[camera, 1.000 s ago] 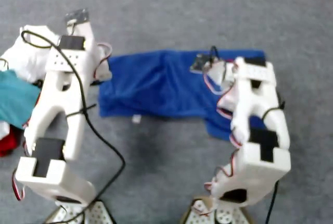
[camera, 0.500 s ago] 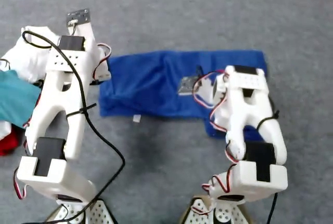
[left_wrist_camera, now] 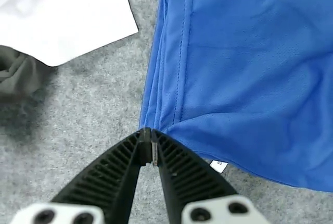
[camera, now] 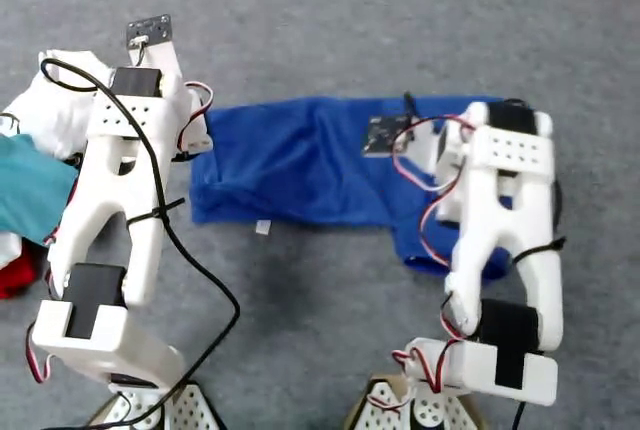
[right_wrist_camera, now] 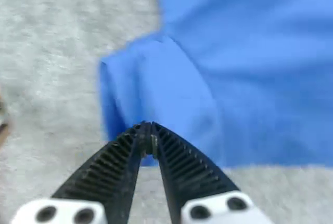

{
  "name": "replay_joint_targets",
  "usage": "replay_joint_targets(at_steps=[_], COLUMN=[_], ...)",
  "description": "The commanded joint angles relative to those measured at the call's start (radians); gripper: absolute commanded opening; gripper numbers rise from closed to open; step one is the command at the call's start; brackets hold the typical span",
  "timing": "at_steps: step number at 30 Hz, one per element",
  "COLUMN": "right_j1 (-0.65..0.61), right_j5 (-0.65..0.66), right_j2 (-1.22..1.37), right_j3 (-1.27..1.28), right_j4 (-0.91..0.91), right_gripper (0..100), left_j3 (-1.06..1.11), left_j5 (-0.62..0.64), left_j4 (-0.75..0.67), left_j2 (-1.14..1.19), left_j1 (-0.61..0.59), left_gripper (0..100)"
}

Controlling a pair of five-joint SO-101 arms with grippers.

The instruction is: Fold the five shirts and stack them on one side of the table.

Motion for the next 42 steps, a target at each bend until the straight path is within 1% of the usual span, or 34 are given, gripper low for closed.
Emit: replay_joint_targets(at_steps=[1, 4, 7, 10, 12, 14, 18, 20, 23, 26, 27, 29, 34, 37, 40, 42], right_j1=[0.064, 0.07, 0.061, 0.059, 0.062, 0.076, 0.091, 0.099, 0.102, 0.101, 0.101, 0.099, 0.094, 0.077, 0.058, 0.054], right_j5=[-0.081, -0.229, -0.301, -0.393, -0.434, -0.454, -0.448, -0.448, -0.453, -0.453, -0.453, -0.454, -0.451, -0.439, -0.359, -0.313], right_j2=[0.051, 0.162, 0.306, 0.463, 0.57, 0.685, 0.937, 1.066, 1.254, 1.409, 1.449, 1.506, 1.394, 1.319, 1.236, 1.194], right_j3=[-0.071, -0.162, -0.314, -0.501, -0.621, -0.736, -0.997, -1.165, -1.445, -1.715, -1.799, -1.957, -1.943, -1.956, -1.952, -1.952], right_j4=[-0.216, -0.364, -0.388, -0.387, -0.387, -0.39, -0.397, -0.404, -0.405, -0.399, -0.388, -0.298, -0.072, 0.061, 0.233, 0.328], right_gripper=[0.2, 0.2, 0.2, 0.2, 0.2, 0.2, 0.2, 0.2, 0.2, 0.2, 0.2, 0.2, 0.2, 0.3, 0.2, 0.2], left_j3=[-0.057, -0.075, -0.035, 0.018, 0.044, 0.048, -0.046, -0.132, -0.275, -0.462, -0.531, -0.669, -0.99, -1.158, -1.275, -1.346], left_j5=[0.005, 0.041, 0.092, 0.101, 0.103, 0.103, 0.103, 0.103, 0.097, 0.103, 0.104, 0.104, 0.097, 0.097, 0.095, 0.081], left_j4=[-0.04, -0.175, -0.39, -0.575, -0.657, -0.709, -0.798, -0.781, -0.713, -0.634, -0.608, -0.535, -0.304, -0.189, -0.055, 0.078], left_j2=[-0.045, -0.035, -0.013, 0.053, 0.122, 0.214, 0.383, 0.464, 0.598, 0.702, 0.734, 0.792, 0.854, 0.865, 0.862, 0.854], left_j1=[-0.002, 0.02, 0.041, 0.075, 0.087, 0.08, -0.015, -0.038, -0.04, -0.066, -0.078, -0.087, -0.094, -0.086, -0.064, -0.048], left_gripper=[2, 2, 2, 2, 2, 2, 2, 2, 2, 2, 2, 2, 2, 2, 2, 2])
